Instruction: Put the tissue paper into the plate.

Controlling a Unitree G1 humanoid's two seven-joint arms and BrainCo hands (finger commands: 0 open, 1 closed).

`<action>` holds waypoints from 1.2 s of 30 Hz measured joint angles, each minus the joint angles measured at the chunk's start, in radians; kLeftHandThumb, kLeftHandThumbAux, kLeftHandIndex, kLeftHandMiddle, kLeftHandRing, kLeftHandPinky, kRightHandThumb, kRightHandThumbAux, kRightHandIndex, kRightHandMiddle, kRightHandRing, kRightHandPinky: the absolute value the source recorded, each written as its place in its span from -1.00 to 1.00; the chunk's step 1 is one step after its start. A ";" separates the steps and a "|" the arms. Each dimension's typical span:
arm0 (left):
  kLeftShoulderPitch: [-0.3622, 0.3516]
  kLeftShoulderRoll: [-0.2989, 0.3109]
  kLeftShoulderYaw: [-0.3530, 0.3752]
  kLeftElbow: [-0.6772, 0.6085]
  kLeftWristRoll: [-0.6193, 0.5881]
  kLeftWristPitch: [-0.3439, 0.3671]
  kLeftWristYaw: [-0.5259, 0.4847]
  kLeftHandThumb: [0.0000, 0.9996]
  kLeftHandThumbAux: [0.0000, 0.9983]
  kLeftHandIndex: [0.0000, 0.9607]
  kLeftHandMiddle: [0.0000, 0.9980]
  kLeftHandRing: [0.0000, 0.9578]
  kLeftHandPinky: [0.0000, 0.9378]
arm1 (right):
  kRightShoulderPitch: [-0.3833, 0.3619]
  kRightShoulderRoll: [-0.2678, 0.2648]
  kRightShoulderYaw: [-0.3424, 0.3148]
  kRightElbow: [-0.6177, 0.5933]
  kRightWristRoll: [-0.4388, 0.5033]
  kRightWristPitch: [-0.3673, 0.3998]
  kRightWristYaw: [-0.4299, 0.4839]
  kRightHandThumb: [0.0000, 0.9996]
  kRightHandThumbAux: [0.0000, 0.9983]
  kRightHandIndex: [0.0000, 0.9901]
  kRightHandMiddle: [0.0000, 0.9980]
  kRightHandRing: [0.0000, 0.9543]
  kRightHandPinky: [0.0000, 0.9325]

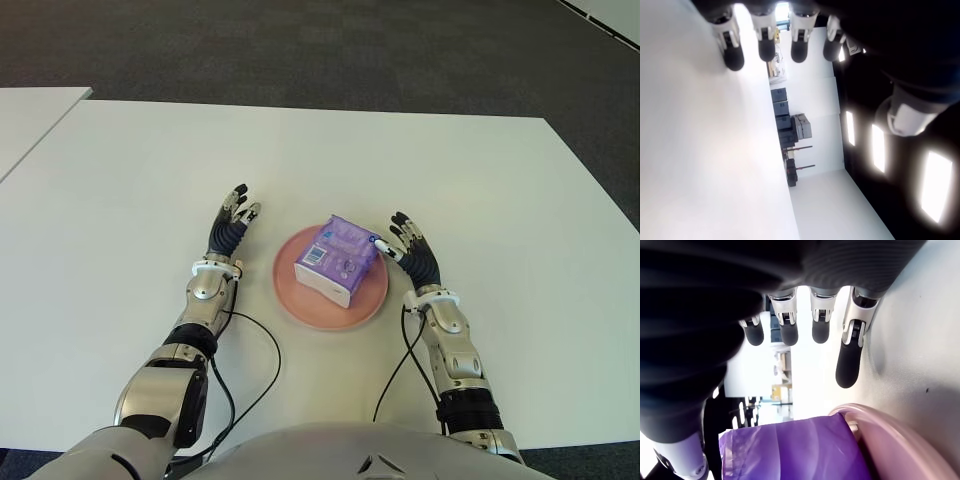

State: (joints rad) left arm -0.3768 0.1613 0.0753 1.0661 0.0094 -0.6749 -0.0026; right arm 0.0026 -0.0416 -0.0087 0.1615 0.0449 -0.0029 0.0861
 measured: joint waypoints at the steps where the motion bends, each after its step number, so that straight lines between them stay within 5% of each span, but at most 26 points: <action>1: 0.002 0.000 0.000 0.000 0.001 -0.005 0.001 -1.00 -0.14 -1.00 -1.00 -1.00 -1.00 | 0.000 0.001 0.000 0.000 0.000 0.000 -0.001 -1.00 0.47 -1.00 -1.00 -1.00 -1.00; 17: 0.010 -0.015 0.024 -0.012 -0.021 -0.009 -0.015 -1.00 -0.05 -1.00 -1.00 -1.00 -1.00 | 0.000 0.003 0.000 -0.001 0.000 0.001 -0.002 -1.00 0.49 -1.00 -1.00 -1.00 -1.00; 36: 0.294 -0.141 0.039 -0.630 -0.176 0.396 -0.032 -1.00 0.12 -1.00 -1.00 -1.00 -1.00 | 0.003 0.022 -0.010 -0.007 0.001 0.002 -0.025 -1.00 0.44 -1.00 -1.00 -1.00 -1.00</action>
State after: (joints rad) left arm -0.0831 0.0201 0.1141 0.4361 -0.1661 -0.2793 -0.0350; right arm 0.0058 -0.0201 -0.0184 0.1541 0.0457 -0.0008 0.0612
